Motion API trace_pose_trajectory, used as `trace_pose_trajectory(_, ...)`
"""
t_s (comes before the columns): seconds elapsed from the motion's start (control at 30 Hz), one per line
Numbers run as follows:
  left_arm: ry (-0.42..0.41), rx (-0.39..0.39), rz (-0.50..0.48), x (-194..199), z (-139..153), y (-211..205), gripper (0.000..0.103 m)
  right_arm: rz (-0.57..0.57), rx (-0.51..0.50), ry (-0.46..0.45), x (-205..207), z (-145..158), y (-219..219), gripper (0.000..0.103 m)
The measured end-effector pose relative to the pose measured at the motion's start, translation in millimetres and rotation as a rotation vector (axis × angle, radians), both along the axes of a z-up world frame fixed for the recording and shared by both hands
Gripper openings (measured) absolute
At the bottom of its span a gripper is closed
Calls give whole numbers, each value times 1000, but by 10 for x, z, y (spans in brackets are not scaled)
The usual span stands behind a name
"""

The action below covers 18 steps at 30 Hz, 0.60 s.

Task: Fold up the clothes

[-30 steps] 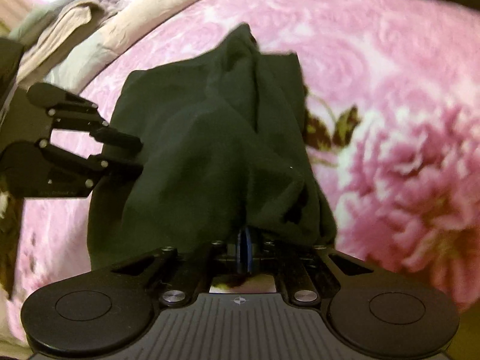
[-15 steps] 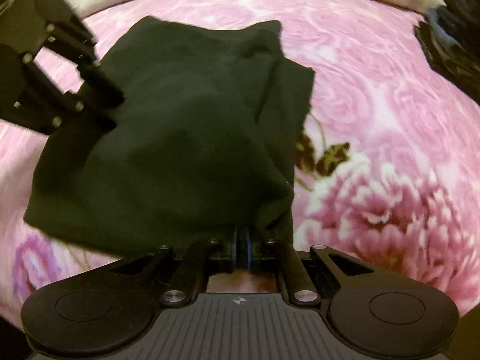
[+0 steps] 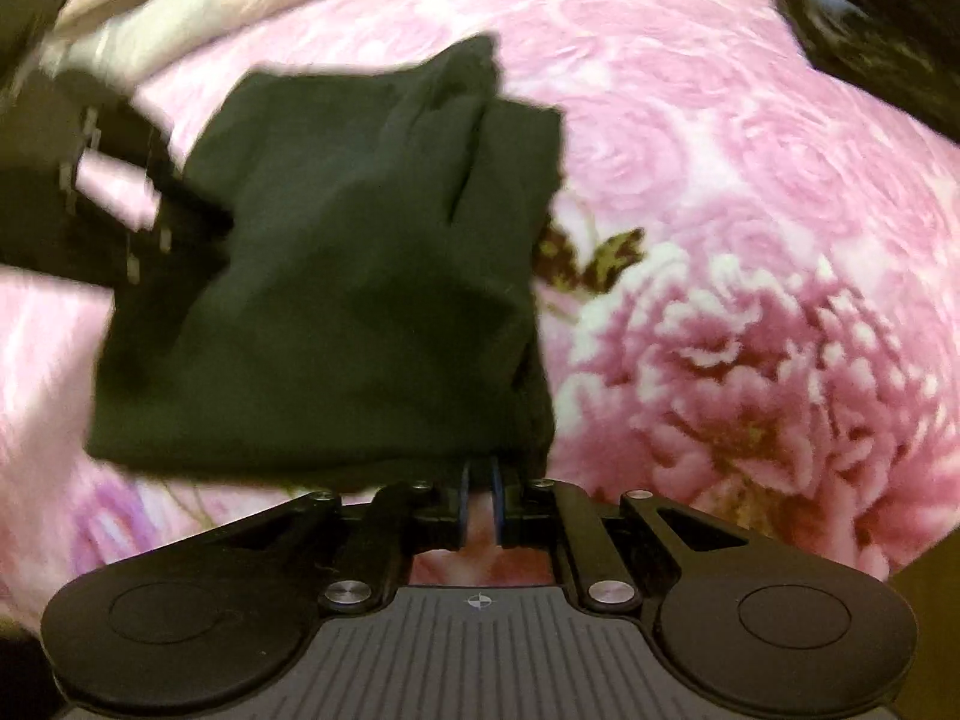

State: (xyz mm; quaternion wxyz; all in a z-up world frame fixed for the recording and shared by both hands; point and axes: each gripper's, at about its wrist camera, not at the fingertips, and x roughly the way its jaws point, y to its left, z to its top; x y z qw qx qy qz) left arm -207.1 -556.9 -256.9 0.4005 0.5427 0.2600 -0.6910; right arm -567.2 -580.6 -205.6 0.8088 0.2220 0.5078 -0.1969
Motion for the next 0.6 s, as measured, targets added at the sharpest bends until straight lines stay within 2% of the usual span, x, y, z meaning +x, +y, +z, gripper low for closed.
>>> trace_pose_trajectory(0.13,-4,-2,26,-25,30,-1,21,-42,8,-35,-38,107,-131,7)
trace_pose_trajectory(0.23,-10,-5,42,-63,24,1,21,38,-29,1,65,11,-139,7)
trace_pose_trajectory(0.33,5,-37,18,-145,97,13,21,110,-67,19,114,-138,-112,6)
trace_pose_trajectory(0.4,22,-45,-1,-219,121,-7,21,111,-57,19,122,-178,-124,7)
trace_pose_trajectory(0.5,39,-38,1,-314,69,-79,21,20,61,6,93,-209,-289,9)
trace_pose_trajectory(0.6,22,-18,5,-361,-53,-130,21,-137,238,-47,-28,-298,-548,9)
